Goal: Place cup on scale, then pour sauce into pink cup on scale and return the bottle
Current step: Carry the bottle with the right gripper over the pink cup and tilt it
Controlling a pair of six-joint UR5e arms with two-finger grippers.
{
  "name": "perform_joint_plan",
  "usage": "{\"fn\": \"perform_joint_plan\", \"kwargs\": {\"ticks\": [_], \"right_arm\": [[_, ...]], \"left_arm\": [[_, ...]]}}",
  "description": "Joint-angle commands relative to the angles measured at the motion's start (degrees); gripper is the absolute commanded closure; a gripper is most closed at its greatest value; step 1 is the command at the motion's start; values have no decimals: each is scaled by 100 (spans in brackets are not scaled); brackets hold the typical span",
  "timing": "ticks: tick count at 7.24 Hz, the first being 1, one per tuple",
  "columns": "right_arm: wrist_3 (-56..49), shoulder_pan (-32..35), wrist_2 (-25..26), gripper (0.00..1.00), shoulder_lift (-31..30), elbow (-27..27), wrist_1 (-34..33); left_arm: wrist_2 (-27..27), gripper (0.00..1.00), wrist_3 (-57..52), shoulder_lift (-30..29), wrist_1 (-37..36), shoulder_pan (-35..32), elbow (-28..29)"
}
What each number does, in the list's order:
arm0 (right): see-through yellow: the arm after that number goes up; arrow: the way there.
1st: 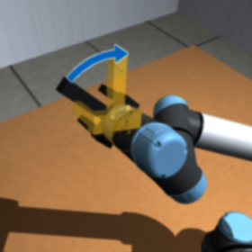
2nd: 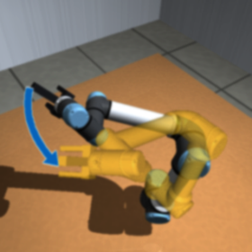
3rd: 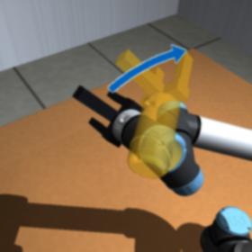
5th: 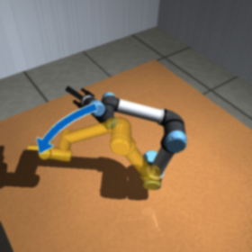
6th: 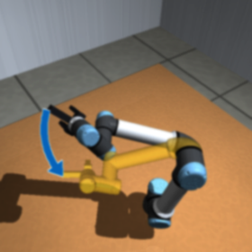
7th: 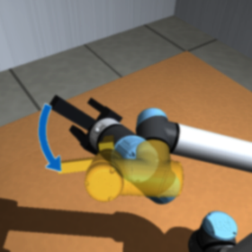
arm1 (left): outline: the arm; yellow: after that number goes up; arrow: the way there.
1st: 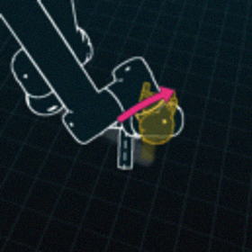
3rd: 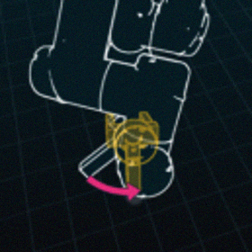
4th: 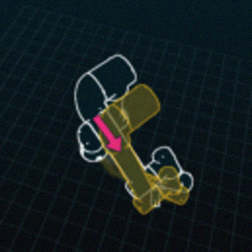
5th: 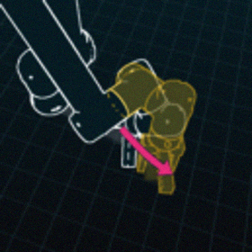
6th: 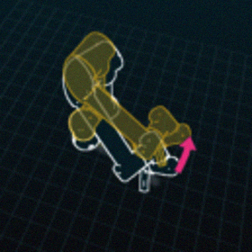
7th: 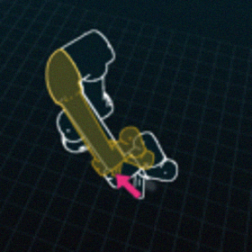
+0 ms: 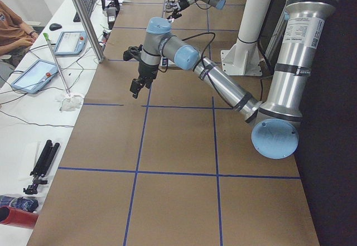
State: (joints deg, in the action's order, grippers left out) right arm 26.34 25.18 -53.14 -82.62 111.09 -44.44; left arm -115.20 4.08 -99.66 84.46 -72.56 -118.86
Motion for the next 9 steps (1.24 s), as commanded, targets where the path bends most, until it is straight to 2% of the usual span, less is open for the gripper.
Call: {"fn": "perform_joint_plan", "kwargs": {"ticks": [1, 2, 3, 4, 5, 8, 9], "right_arm": [[-576, -13, 303, 100, 358, -131, -509], [-1221, -13, 365, 100, 682, -141, -644], [-1567, -83, 671, 100, 703, -149, -706], [-1596, -327, 1178, 100, 825, -193, -1228], [-1596, -521, 1531, 100, 1096, -246, -1747], [-1614, -1172, 2648, 100, 1370, -798, -1884], [-1658, -1252, 2764, 100, 1336, -861, -1884]], "left_arm": [[-46, 0, -982, 8, -26, -371, 212], [-55, 0, -1276, 8, 0, -669, 501], [-142, 0, -1740, 8, 26, -977, 860], [-299, 0, -2179, -1, 61, -1215, 1247], [-310, 0, -2279, 8, 410, -1321, 1494], [-310, 0, -2342, -1, 922, -1446, 2058], [-310, 0, -2333, -1, 923, -1446, 2077]]}}
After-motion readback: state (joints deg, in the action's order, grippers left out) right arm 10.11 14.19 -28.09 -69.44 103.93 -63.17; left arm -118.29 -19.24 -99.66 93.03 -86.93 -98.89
